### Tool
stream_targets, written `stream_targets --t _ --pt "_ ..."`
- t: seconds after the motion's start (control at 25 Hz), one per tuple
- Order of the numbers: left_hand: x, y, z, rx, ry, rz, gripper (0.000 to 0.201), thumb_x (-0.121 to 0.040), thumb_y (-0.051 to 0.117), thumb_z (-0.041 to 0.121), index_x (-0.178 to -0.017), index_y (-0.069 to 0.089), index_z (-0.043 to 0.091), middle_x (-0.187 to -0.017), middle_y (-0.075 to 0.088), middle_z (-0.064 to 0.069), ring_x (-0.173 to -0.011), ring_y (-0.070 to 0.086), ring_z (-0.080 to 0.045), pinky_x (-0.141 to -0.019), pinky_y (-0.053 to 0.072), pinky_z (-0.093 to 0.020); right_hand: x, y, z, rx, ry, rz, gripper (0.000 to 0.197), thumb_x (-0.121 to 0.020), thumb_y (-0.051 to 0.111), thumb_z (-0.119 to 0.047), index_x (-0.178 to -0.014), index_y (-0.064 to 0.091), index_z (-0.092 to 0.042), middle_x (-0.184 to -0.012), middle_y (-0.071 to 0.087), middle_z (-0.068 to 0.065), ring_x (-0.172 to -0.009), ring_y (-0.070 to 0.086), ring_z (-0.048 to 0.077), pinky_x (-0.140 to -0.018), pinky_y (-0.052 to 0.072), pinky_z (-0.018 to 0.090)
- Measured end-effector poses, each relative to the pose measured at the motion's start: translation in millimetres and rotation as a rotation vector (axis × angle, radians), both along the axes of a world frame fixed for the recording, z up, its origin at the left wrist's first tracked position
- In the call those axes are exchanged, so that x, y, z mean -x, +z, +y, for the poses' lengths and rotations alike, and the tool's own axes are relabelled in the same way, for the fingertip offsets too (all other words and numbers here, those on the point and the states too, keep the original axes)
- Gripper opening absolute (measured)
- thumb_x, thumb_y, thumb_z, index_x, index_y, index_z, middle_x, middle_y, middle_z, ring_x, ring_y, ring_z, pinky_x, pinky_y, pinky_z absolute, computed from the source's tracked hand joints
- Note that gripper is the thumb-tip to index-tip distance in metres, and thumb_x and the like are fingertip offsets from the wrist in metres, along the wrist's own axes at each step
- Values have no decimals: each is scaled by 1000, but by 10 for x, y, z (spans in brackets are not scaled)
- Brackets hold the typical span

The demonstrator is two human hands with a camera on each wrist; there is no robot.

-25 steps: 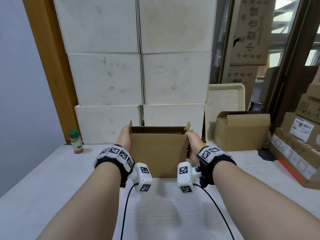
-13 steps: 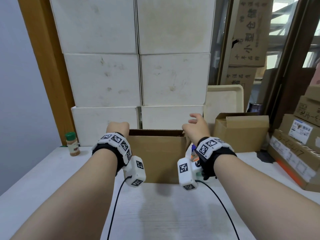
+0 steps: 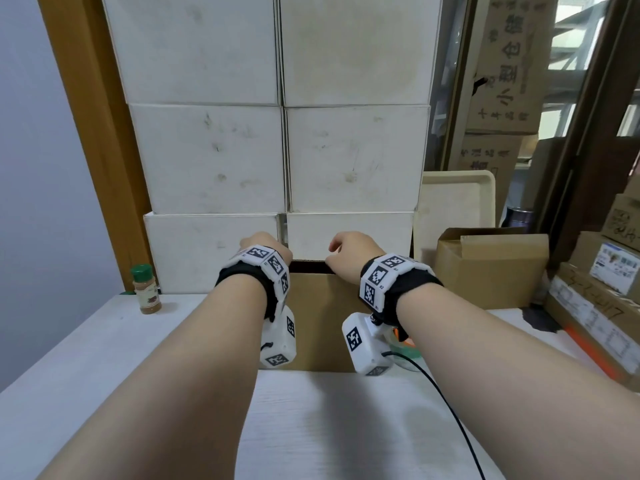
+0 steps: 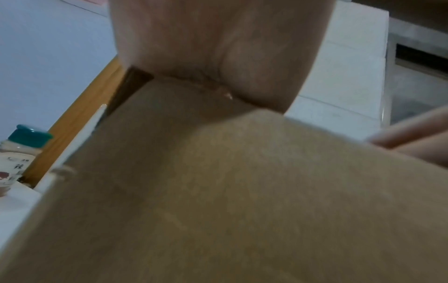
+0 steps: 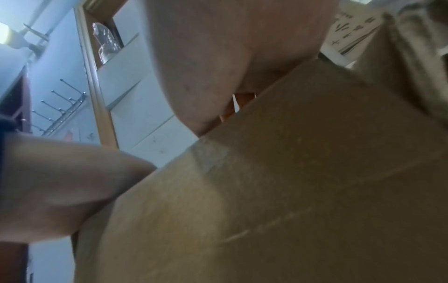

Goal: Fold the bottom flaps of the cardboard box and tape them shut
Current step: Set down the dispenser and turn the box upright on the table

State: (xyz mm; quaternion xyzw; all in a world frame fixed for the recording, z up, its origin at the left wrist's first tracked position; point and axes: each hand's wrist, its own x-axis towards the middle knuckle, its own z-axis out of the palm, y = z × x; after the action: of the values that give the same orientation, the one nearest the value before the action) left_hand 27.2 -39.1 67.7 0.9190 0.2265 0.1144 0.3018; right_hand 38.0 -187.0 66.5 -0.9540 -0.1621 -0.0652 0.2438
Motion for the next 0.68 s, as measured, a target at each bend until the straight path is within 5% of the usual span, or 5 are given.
stream_targets --t 0.08,0.16,0.24,0.44,0.68 --pt "-8 -76 -17 -99 -11 36 27 -84 54 20 -61 43 10 -92 59 -11 -99 64 -33 -80 48 -35 25 -19 44 16 -9 1 26 -88 48 -11 -112 58 -10 -109 61 7 -94 57 24 -73 45 27" --pt "6 -110 -13 -109 16 13 17 -82 56 24 -87 52 8 -107 60 -13 -99 62 -34 -83 48 -37 45 -5 54 3 -40 -11 14 -89 46 -8 -103 49 -8 -97 55 7 -81 51 24 -57 38 26" --pt "18 -152 -16 -145 55 -19 37 -83 59 24 -113 45 6 -116 55 -14 -104 59 -34 -80 44 -35 44 35 60 14 -70 -1 9 -89 45 -7 -97 47 -7 -94 53 9 -78 48 23 -52 33 24" --pt "47 -79 -34 -178 20 84 6 -80 51 13 -78 50 8 -115 54 -15 -85 61 -30 -90 49 -39 -49 46 145 128 -97 66 32 -90 42 -7 -113 63 -2 -114 65 12 -85 52 23 -81 47 30" --pt "43 -71 -14 -232 -46 126 25 -77 48 15 -98 61 12 -114 55 -11 -78 57 -26 -88 50 -35 -114 14 165 124 -75 121 34 -91 39 -9 -123 51 -8 -117 59 12 -94 53 27 -83 44 31"
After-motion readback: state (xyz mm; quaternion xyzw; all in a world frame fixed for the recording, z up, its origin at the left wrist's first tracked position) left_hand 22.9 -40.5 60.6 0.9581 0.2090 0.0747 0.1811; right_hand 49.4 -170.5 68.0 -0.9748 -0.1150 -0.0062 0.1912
